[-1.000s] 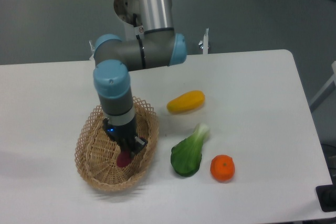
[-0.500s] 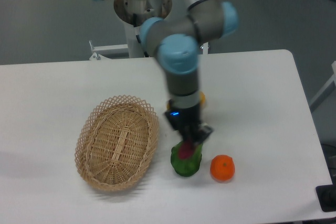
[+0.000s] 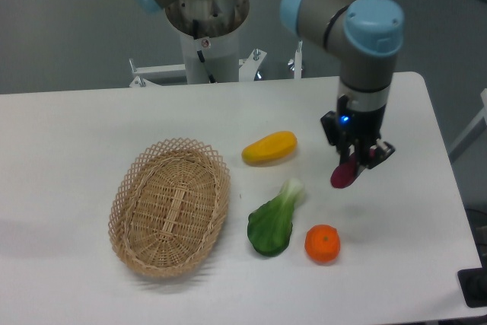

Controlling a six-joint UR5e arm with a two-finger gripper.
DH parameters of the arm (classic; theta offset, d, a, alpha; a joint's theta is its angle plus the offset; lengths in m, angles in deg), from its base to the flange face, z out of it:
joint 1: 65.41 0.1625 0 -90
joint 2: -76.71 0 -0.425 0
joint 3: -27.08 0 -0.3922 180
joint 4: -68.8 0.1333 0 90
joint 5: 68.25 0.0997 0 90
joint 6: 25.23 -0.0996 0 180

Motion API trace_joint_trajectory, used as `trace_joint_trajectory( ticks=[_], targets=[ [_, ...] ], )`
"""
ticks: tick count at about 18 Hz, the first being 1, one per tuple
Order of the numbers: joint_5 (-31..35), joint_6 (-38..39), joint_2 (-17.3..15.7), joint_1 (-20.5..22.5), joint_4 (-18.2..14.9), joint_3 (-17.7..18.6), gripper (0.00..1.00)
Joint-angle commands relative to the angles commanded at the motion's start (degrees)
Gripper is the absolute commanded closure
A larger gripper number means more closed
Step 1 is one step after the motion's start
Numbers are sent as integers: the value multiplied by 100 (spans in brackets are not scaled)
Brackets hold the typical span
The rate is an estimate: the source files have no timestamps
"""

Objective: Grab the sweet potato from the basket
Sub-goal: 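Lift the sweet potato out of the basket and carry it up and away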

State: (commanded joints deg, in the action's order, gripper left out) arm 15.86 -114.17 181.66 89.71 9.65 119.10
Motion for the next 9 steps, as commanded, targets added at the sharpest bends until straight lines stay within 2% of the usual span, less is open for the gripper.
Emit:
trace_joint_trajectory(
  ticks=[9],
  targets=[
    [-53,9,0,0,0,-26,72]
  ],
)
